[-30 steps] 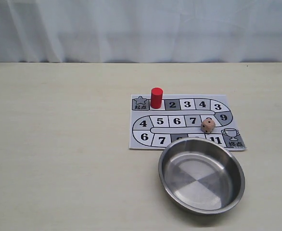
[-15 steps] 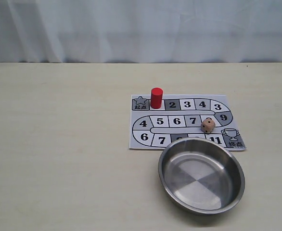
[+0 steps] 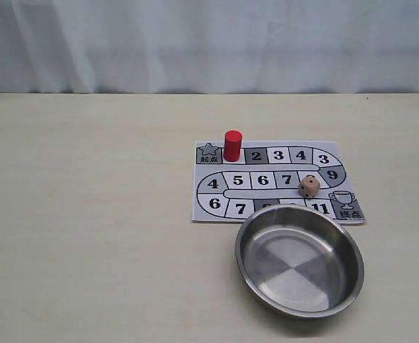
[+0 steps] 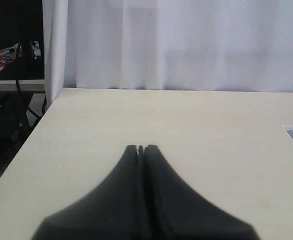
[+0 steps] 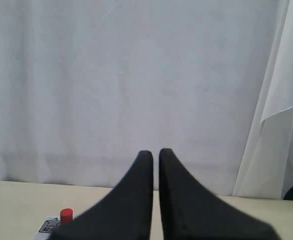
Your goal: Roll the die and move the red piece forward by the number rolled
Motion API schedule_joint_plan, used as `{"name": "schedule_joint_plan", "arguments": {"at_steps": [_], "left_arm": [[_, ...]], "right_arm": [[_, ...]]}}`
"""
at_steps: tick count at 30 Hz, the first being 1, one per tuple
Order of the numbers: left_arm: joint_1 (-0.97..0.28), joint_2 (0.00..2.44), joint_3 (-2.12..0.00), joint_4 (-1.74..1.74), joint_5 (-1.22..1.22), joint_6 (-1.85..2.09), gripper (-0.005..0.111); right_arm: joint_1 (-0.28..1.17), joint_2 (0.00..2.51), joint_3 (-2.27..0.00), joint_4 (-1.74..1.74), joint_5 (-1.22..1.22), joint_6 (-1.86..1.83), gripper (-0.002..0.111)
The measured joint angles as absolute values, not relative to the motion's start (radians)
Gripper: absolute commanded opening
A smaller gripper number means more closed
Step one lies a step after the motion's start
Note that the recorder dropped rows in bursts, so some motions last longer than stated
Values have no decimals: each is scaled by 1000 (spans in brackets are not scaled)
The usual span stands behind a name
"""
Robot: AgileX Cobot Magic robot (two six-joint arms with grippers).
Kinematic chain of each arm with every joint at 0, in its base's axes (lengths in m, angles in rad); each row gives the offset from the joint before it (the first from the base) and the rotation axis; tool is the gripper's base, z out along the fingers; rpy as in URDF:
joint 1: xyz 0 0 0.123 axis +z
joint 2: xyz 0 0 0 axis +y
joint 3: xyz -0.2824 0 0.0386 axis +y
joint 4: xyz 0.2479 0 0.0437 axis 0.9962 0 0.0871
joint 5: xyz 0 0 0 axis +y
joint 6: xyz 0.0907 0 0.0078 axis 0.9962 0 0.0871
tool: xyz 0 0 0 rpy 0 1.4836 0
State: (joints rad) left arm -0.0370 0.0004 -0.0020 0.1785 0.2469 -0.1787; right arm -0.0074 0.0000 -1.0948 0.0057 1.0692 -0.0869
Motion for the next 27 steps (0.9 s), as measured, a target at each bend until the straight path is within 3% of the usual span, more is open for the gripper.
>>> {"name": "schedule_joint_plan", "arguments": {"at_steps": [4,11,27], "left_arm": [[-37,0,-2,179,247,-179,0],[-37,0,-2,179,247,-179,0],[-37,0,-2,179,247,-179,0]], "right_arm": [[-7,0,-1045,6,1020,-87,4],[-18,0,-827,6,672,-87,4],[-29,4,-83,14,-141,-88,4]]}}
